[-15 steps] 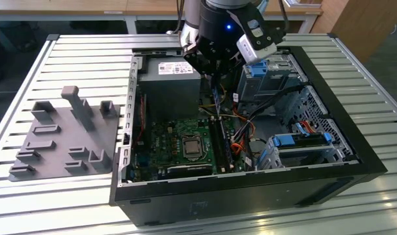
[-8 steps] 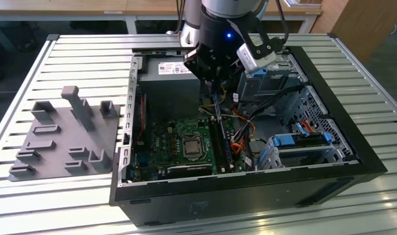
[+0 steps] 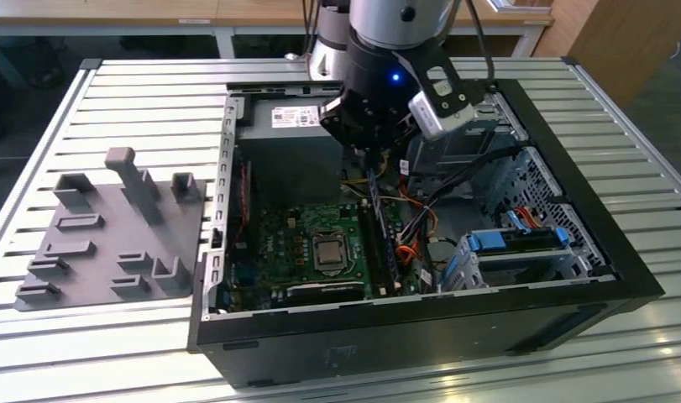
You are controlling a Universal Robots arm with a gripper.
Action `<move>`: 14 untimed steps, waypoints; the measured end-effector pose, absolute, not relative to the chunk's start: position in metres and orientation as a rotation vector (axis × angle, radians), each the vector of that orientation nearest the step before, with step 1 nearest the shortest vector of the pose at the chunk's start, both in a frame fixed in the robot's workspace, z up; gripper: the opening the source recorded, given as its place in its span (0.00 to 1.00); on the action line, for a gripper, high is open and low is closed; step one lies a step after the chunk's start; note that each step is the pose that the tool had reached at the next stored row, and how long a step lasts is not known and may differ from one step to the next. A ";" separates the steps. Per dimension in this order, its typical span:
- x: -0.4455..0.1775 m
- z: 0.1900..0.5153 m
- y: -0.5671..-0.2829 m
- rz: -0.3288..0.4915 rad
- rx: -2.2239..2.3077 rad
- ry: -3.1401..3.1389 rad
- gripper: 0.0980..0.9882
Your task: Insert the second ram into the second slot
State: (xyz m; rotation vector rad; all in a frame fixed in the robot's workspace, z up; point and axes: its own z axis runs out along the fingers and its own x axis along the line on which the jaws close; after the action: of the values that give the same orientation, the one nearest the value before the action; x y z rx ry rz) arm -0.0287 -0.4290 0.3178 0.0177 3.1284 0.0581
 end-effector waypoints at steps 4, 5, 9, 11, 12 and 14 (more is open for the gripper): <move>-0.029 0.311 -0.433 0.058 0.018 3.130 0.04; -0.029 0.309 -0.433 0.058 0.018 3.130 0.04; -0.029 0.301 -0.435 0.059 0.018 3.130 0.04; -0.029 0.298 -0.438 0.058 0.018 3.131 0.04; -0.029 0.296 -0.440 0.058 0.018 3.132 0.04; -0.029 0.293 -0.443 0.058 0.018 3.133 0.04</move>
State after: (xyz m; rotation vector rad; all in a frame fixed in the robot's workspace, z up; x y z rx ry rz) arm -0.0286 -0.4433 0.2926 0.0178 3.1327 0.0584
